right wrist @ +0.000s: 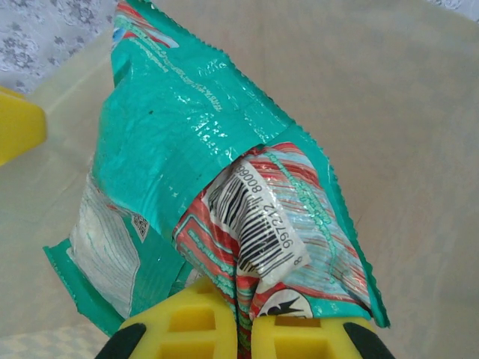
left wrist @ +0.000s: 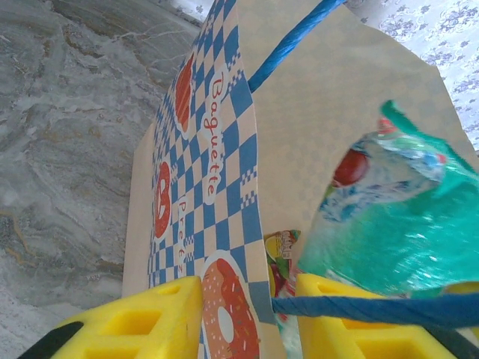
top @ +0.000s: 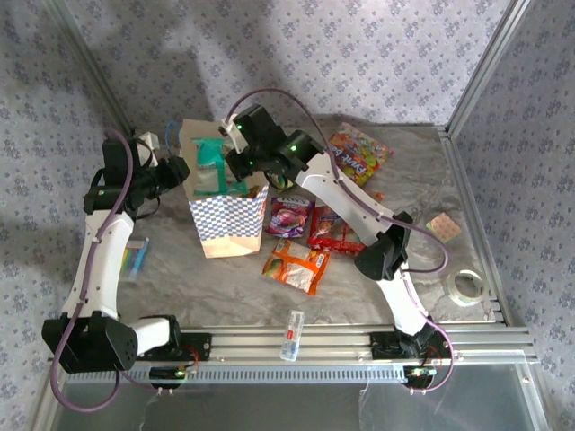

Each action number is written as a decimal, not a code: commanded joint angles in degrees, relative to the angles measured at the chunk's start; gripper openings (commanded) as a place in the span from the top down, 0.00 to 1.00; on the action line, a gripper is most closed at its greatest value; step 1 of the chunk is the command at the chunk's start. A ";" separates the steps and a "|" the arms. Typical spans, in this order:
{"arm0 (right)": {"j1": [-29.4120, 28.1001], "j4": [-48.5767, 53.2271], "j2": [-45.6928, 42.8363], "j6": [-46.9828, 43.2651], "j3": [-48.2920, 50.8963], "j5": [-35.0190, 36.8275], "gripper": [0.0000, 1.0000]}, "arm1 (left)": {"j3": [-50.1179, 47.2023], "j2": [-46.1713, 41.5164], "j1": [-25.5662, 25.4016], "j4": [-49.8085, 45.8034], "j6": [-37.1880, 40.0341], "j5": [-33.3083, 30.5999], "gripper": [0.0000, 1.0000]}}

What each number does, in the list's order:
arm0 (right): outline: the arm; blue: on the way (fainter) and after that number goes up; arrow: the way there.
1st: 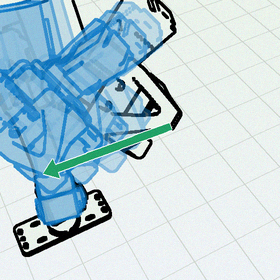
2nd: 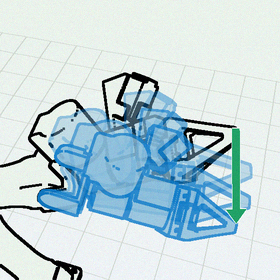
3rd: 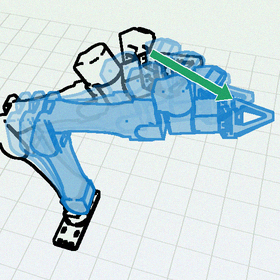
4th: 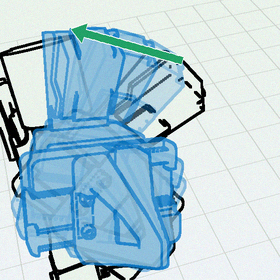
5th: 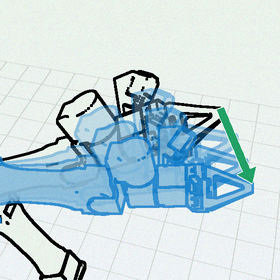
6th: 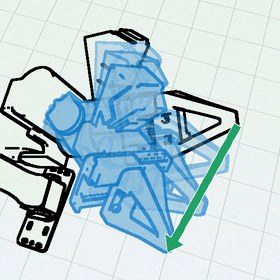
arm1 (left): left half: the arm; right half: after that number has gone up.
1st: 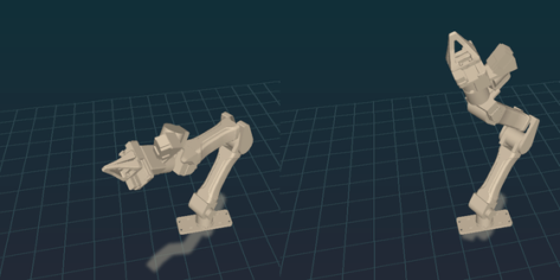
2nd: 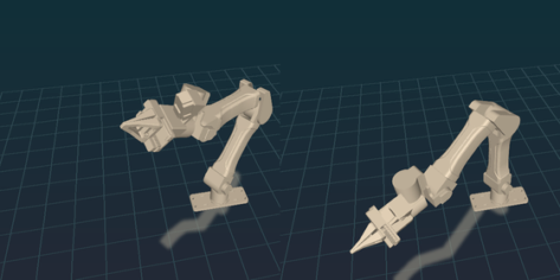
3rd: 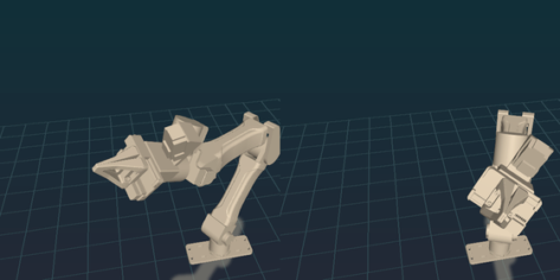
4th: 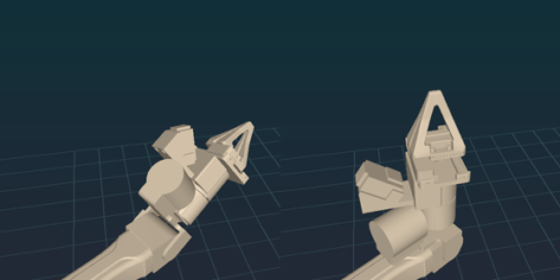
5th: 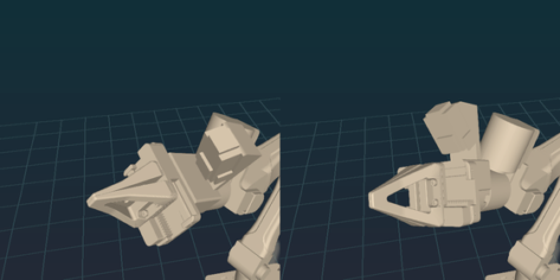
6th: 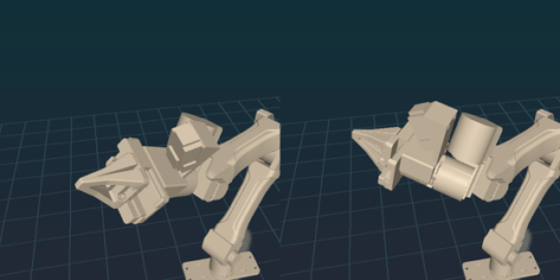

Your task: Place the snacks into the paper bag

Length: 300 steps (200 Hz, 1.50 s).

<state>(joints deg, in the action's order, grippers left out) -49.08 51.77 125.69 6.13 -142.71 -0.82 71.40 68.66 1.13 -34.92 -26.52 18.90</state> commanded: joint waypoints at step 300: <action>-8.74 2.10 -5.34 -3.54 -0.69 18.31 0.63 | 1.46 -0.82 0.28 -2.13 0.71 1.85 0.65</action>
<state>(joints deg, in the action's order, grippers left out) -57.69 54.22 124.42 2.09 -145.01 15.81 71.40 68.71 1.13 -36.03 -26.39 19.77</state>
